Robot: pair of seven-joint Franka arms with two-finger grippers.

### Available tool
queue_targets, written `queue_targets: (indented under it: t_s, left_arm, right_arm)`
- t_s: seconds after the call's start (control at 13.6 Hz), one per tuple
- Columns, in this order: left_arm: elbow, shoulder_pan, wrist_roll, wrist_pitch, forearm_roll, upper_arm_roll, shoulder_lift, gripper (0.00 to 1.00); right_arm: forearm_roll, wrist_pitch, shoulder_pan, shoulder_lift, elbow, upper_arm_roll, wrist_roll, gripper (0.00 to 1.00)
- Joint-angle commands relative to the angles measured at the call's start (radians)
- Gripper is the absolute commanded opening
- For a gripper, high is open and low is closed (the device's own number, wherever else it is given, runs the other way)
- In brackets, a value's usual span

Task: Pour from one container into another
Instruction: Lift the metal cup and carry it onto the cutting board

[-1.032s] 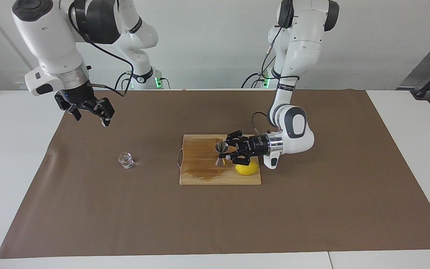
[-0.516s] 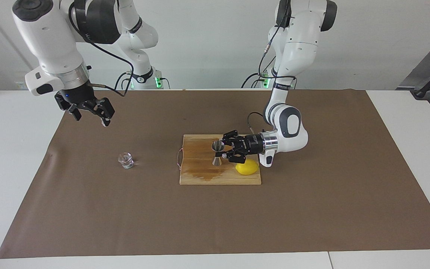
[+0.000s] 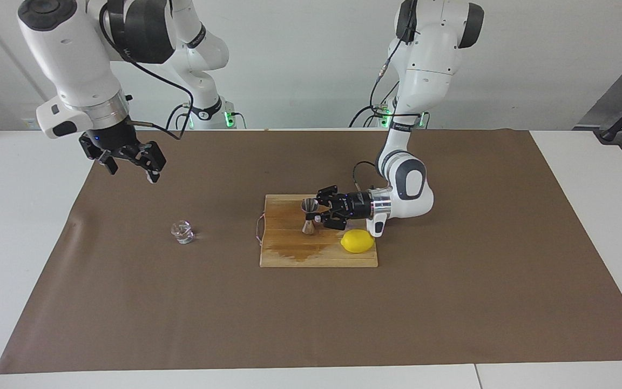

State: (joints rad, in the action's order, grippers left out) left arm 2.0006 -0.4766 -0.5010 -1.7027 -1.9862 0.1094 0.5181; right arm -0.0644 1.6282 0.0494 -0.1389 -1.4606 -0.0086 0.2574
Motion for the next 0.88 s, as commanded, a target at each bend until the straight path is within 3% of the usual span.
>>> queue_targets:
  t_s: [0.0,0.81]
  left_arm:
    - [0.029,-0.017,0.018,0.035,-0.02,0.03,-0.007,0.37]
    - [0.044,-0.034,0.009,0.018,-0.019,0.05,-0.009,0.39]
  right_arm:
    - [0.029,0.015,-0.008,0.024,-0.029,-0.001,-0.03,1.0]
    - [0.029,0.015,-0.008,0.024,-0.029,-0.001,-0.03,1.0]
